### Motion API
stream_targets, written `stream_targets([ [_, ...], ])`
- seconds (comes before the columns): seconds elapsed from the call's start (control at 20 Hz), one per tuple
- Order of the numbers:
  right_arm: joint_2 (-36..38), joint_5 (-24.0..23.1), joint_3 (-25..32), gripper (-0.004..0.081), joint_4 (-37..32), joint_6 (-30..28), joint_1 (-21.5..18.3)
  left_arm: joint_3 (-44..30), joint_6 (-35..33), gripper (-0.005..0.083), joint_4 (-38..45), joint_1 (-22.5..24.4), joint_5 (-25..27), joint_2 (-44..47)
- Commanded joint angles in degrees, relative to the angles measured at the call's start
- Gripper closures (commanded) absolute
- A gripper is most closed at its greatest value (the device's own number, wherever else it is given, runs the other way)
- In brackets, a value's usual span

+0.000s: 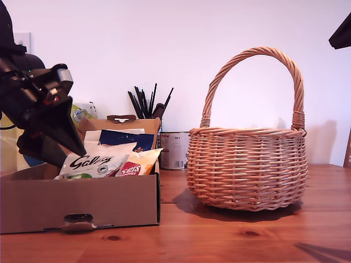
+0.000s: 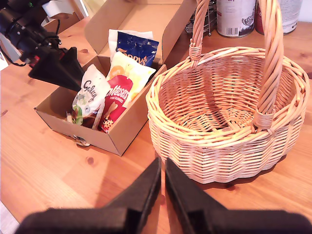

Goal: Move the bags of Easter eggs from the cardboard box on the left into the woven basket on the right side.

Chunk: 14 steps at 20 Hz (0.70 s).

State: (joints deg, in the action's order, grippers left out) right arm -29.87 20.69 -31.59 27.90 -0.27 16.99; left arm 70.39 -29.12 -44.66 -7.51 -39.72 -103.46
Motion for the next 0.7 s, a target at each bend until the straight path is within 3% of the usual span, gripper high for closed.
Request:
stream_targets([
  [0.0,0.0,0.4,-0.4,0.0783,-0.4,-0.2,0.2,-0.2,-0.5,0.0294,-0.8,-0.8,-1.6,-1.2],
  [0.15,0.0,0.4,-0.4,0.0783,-0.2,-0.2,0.2,-0.2,-0.5,0.0331,-0.3,-2.5,-1.7,-1.2],
  [0.4,0.0,0.4,-0.4,0.0783,-0.2,-0.2,0.2,-0.2,-0.5,0.0331,5.6,-6.3,4.6,-1.8],
  [0.55,0.0,0.4,-0.5,0.0783,-0.2,-0.2,0.2,-0.2,-0.5,0.0333,6.6,-7.2,4.9,-3.2],
  [0.65,0.0,0.4,-0.5,0.0783,-0.2,-0.2,0.2,-0.2,-0.6,0.0404,7.0,-7.3,4.9,-3.9],
])
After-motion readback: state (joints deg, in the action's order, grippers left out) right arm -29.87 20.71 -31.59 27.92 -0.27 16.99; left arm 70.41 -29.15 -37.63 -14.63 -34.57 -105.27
